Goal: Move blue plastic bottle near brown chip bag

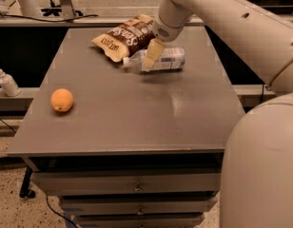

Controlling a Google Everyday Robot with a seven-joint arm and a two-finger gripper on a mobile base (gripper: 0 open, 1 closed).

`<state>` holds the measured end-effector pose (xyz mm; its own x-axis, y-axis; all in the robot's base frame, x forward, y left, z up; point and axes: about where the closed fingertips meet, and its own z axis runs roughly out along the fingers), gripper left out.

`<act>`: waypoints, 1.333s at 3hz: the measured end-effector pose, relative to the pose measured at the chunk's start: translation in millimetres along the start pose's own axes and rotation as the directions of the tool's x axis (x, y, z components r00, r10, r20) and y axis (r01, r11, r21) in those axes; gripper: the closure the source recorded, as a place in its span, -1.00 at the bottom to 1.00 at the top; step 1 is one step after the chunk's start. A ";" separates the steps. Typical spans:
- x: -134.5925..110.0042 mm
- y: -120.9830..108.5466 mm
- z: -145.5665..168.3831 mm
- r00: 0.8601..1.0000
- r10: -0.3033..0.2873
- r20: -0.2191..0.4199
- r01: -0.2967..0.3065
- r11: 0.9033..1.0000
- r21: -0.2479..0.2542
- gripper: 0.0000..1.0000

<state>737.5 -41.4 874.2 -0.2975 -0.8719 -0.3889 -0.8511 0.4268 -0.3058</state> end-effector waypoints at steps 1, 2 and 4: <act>12.6 -1.2 -19.8 0.999 0.011 0.038 -0.011 1.000 -0.003 -1.00; 42.4 -6.2 -51.0 0.995 0.013 0.101 -0.013 1.000 -0.003 -1.00; 139.4 -13.2 -109.4 0.977 -0.100 0.186 0.097 0.995 0.025 -1.00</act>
Offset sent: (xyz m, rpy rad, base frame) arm -0.0558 -0.1189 0.0570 0.1592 -0.0834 0.0326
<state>659.9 -194.8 919.1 -0.1253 -0.8501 -0.5114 -0.8649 0.3462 -0.3636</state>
